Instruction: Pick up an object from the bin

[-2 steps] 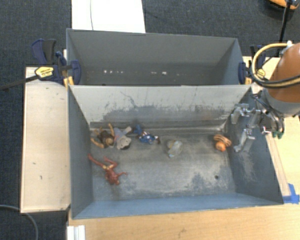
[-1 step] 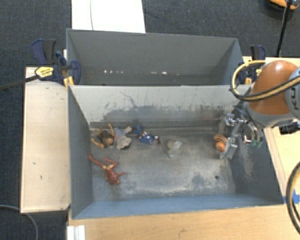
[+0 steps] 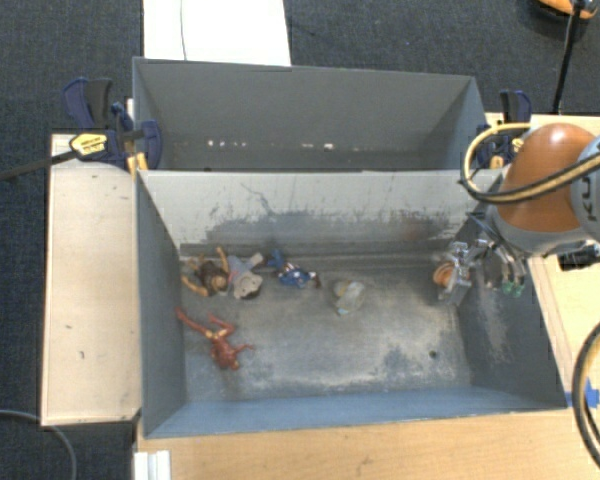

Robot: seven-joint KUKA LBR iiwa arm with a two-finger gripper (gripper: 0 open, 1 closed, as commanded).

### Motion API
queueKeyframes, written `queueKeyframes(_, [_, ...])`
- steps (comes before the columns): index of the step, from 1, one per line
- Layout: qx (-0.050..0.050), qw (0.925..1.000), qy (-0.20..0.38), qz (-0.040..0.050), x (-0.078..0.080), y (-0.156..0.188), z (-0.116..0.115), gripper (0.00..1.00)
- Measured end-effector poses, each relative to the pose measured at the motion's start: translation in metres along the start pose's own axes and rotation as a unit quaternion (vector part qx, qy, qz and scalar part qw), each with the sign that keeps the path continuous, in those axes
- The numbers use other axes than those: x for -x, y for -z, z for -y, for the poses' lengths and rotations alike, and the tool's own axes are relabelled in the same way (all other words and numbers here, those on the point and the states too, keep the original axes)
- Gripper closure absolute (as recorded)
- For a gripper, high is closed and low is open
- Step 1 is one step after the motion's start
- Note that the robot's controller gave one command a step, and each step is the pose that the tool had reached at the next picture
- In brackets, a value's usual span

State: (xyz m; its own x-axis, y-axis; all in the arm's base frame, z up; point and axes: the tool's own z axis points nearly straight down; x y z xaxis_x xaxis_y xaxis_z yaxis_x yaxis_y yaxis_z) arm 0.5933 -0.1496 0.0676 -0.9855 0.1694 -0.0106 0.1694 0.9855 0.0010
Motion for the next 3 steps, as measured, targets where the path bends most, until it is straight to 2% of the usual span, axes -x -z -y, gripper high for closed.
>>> queueKeyframes(2, [0.0,1.0,0.003,0.003,0.001,0.006,0.0,1.0])
queueKeyframes(3, [0.0,1.0,0.004,0.0049,0.003,0.066,0.0,1.0])
